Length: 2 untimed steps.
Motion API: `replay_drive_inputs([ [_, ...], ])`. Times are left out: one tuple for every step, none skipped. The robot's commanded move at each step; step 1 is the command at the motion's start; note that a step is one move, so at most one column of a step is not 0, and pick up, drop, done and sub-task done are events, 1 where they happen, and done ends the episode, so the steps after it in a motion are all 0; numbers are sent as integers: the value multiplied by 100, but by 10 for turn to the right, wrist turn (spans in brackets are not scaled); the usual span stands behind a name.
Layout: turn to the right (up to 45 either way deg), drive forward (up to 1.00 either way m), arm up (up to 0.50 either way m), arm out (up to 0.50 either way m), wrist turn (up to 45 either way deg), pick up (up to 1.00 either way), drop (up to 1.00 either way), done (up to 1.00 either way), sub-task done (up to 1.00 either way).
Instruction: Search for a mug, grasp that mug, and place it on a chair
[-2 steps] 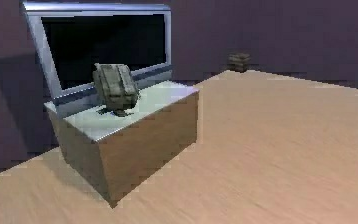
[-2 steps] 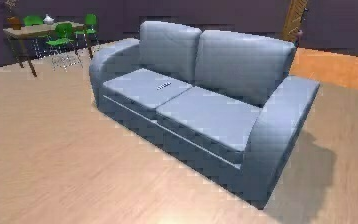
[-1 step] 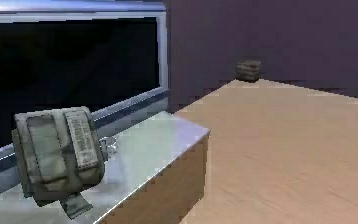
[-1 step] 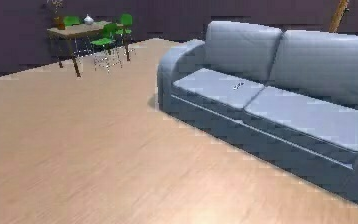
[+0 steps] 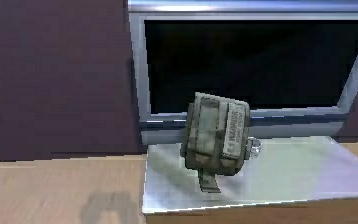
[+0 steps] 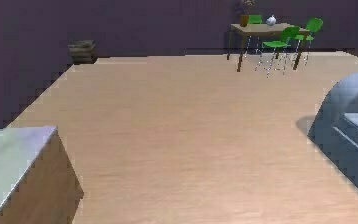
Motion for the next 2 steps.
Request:
replay_drive_inputs([
  [-450,0,0,0,0,0,0,0,0],
  [-180,0,0,0,0,0,0,0,0],
])
